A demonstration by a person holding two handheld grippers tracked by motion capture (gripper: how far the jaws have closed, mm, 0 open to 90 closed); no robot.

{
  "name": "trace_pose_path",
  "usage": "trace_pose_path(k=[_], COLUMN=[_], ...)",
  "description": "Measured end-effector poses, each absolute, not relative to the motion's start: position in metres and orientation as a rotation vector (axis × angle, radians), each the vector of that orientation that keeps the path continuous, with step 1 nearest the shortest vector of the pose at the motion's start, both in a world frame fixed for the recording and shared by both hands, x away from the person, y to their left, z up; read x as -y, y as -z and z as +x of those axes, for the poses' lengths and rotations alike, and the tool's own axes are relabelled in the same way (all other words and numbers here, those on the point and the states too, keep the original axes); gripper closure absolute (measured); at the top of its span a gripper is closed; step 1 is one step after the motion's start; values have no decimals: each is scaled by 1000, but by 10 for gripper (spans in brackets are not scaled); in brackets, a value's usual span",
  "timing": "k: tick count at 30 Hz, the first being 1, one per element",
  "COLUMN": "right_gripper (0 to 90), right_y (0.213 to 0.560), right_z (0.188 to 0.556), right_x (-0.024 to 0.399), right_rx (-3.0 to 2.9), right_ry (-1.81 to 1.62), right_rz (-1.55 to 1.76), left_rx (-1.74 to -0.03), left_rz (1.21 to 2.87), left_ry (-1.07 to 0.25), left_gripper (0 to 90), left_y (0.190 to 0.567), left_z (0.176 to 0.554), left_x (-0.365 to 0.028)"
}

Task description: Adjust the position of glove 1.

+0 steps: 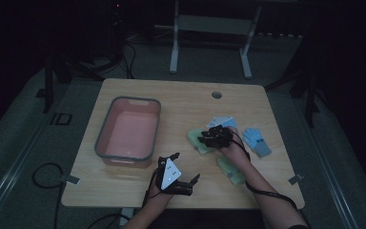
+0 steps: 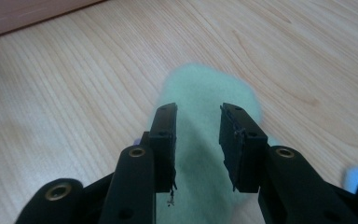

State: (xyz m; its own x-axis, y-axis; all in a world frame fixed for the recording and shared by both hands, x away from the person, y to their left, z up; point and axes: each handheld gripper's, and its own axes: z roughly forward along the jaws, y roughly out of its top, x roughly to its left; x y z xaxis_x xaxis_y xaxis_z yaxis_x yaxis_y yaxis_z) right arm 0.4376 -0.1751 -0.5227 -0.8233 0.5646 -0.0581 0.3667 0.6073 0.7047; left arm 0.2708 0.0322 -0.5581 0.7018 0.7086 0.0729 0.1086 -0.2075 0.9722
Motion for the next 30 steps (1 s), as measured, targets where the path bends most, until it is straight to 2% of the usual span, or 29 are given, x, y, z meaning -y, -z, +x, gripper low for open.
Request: trace_pose_path(k=[7, 12, 16, 22, 30], right_gripper=[601, 604, 659, 823, 858], right_y=[538, 540, 540, 540, 517], right_z=[445, 448, 449, 446, 428], right_x=[170, 170, 169, 166, 163], right_rx=[-2621, -2625, -2634, -2613, -2493], right_ry=[-949, -967, -967, -973, -1036], right_rz=[770, 790, 816, 888, 1079], left_rx=[-663, -665, -667, -667, -673], left_rz=[1715, 1714, 1713, 1716, 1715], left_ry=[-622, -624, -622, -623, -623], left_gripper=[0, 0, 0, 0, 0], left_y=[558, 558, 558, 558, 558], left_z=[271, 271, 271, 271, 272], left_x=[-33, -33, -33, -32, -32])
